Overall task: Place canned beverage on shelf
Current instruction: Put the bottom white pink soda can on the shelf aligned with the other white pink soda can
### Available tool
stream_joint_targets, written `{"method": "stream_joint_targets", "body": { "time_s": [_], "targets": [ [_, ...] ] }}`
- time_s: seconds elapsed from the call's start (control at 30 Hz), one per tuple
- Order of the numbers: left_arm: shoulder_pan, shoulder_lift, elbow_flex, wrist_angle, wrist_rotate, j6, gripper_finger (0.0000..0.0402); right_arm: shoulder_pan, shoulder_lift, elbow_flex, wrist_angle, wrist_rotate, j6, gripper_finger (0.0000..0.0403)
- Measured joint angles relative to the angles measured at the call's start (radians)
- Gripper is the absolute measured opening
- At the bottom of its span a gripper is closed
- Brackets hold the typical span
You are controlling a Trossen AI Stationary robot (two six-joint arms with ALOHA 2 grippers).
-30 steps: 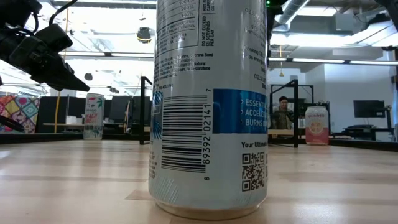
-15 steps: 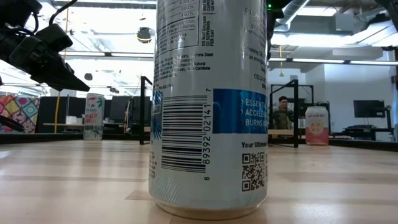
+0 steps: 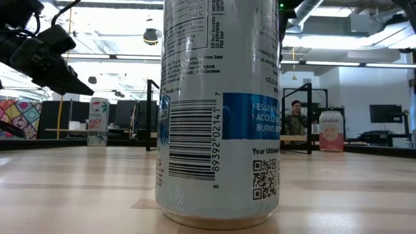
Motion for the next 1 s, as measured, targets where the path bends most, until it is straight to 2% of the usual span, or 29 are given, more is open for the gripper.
{"method": "stream_joint_targets", "body": {
  "time_s": [0.17,0.5,0.73,1.0],
  "targets": [
    [0.000,0.000,0.000,0.000,0.000,0.000,0.0011,0.014,0.000,0.000,-0.003,0.066,0.030,0.0261],
    [0.000,0.000,0.000,0.000,0.000,0.000,0.0011,0.044,0.000,0.000,-0.032,0.070,0.078,0.0261],
    [0.000,0.000,0.000,0.000,0.000,0.000,0.0011,0.063,0.000,0.000,-0.041,0.145,0.085,0.0261],
    [0.000,0.000,0.000,0.000,0.000,0.000,0.0011,0.074,0.000,0.000,-0.042,0.177,0.102,0.0261]
  ]
}}
